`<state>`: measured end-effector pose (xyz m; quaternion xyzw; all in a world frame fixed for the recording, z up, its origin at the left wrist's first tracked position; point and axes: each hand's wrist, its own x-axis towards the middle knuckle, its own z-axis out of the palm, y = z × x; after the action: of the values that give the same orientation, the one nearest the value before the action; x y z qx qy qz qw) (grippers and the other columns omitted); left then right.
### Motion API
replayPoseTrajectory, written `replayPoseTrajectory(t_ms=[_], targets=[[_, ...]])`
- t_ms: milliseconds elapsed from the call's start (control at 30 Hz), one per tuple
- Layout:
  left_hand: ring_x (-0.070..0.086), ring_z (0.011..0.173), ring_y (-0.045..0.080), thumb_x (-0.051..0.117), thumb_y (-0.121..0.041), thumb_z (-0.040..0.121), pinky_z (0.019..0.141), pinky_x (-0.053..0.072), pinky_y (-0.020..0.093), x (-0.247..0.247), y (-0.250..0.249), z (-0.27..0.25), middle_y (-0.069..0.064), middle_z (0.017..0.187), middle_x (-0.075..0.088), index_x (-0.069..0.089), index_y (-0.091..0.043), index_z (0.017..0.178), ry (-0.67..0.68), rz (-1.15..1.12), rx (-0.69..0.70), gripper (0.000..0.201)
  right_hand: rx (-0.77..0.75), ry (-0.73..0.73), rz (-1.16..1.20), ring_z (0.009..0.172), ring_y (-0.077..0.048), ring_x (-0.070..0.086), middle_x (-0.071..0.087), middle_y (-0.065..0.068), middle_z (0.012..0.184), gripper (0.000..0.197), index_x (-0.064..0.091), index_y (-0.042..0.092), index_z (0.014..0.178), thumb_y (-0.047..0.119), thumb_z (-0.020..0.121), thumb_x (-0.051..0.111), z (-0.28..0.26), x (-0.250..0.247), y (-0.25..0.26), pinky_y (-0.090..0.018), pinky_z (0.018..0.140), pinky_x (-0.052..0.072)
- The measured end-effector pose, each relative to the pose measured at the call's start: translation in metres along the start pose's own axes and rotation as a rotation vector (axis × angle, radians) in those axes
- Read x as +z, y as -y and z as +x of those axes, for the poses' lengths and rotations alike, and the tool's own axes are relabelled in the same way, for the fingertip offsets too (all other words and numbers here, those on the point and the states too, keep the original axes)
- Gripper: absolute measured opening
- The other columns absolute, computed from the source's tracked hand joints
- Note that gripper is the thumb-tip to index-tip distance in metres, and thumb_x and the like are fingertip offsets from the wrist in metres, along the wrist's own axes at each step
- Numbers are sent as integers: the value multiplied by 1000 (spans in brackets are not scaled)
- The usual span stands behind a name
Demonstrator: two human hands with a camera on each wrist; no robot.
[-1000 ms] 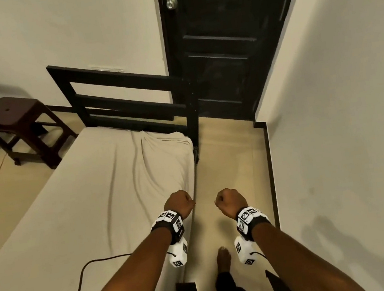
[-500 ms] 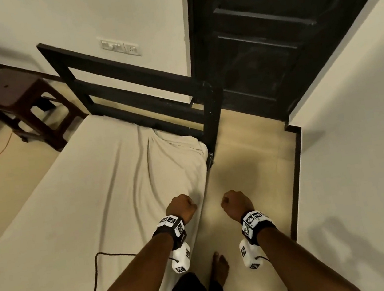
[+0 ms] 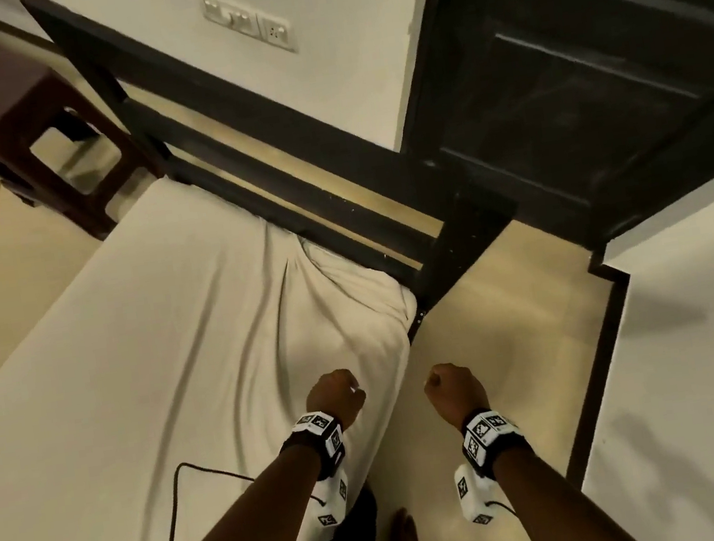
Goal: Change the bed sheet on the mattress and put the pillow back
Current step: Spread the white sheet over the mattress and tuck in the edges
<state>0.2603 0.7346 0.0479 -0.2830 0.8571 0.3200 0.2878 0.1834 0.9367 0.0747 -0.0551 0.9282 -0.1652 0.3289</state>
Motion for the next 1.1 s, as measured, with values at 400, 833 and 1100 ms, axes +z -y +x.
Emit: replayPoseTrajectory(t_ms=[400,833,1100], targets=[[61,112,21,66,-58,88,90,50,35,81,56,141,-1,123,63,53,-21,131,-185,-142,-158,58,-276,-22,-236,116,-32,56,60,-12,123,34,61,9,122,25,92,64,177,90,-9,-42,87,50],[56,102,36,53,-38,100,70,42,36,172,78,205,11,104,61,59,-13,109,-171,-47,-66,27,-292,-17,-437,113,-38,51,41,-17,131,29,60,12,115,34,95,64,312,138,-15,-46,79,52],[59,100,31,47,-31,103,79,48,39,181,28,185,9,103,65,65,-13,106,-85,-137,75,25,-250,-23,-534,106,-34,62,50,-12,139,42,62,18,124,14,83,71,290,104,-50,-41,80,54]])
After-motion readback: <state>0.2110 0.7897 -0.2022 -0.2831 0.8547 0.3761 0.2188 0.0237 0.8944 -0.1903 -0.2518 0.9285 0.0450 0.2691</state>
